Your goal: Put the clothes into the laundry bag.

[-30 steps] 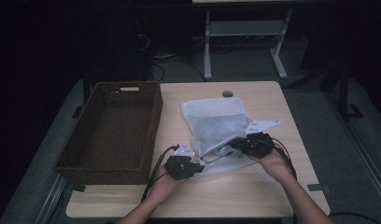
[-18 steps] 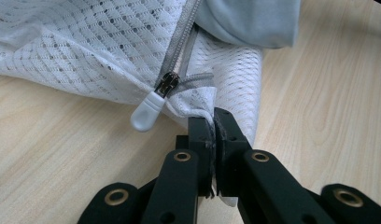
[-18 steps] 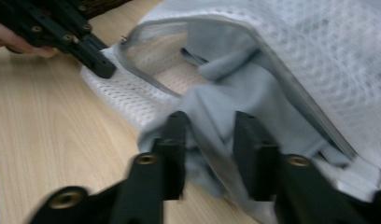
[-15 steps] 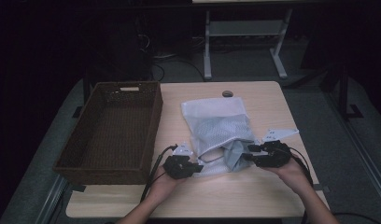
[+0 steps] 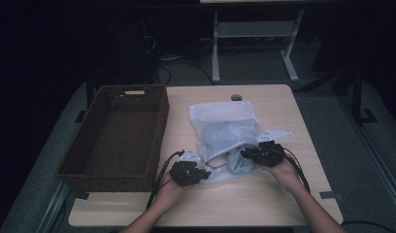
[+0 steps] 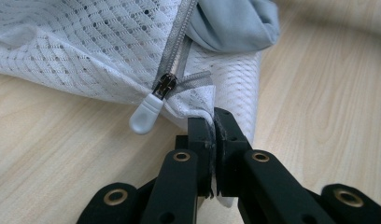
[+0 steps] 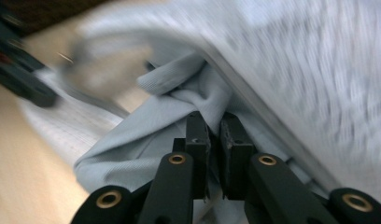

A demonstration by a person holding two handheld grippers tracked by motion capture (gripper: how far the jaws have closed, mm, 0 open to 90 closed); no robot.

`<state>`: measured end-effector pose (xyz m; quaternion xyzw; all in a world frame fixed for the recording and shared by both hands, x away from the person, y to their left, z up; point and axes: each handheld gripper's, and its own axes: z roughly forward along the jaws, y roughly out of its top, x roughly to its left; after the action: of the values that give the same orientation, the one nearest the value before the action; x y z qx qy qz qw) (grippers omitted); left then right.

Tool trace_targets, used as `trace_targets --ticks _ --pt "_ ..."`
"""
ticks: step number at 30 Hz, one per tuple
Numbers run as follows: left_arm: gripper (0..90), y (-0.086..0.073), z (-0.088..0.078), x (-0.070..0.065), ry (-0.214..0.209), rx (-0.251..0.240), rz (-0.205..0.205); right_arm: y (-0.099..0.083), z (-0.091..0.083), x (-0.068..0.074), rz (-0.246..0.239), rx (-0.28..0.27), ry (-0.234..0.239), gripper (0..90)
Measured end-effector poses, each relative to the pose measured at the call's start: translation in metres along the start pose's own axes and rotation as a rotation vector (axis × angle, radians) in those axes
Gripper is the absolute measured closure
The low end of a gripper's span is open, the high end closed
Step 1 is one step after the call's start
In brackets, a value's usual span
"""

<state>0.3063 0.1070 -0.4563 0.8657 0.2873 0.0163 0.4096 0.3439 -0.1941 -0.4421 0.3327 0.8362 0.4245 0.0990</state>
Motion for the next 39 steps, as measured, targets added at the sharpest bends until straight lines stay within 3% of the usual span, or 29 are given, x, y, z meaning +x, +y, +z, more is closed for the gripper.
trace_targets --ticks 6,13,16,25,30,39 --pt "86.6 0.002 0.002 0.000 0.007 0.004 0.005 0.031 0.006 0.027 -0.089 -0.087 0.066 84.3" --pt "86.6 0.001 0.000 0.007 0.026 0.005 0.000 0.052 0.038 0.060 -0.177 -0.057 0.168 84.7" --pt "86.6 0.000 -0.001 0.009 0.019 0.005 -0.015 0.056 0.052 0.068 -0.217 -0.010 0.126 84.6" --pt "87.1 0.000 0.000 0.008 0.010 0.026 -0.009 0.057 0.094 0.055 -0.177 0.058 0.007 84.8" --pt "87.3 -0.001 -0.001 0.010 0.011 0.028 -0.018 0.061 0.100 0.046 -0.159 0.056 -0.004 84.8" --pt "87.7 0.000 0.003 0.010 0.011 0.035 -0.016 0.088 0.108 0.022 -0.076 0.077 -0.050 85.3"
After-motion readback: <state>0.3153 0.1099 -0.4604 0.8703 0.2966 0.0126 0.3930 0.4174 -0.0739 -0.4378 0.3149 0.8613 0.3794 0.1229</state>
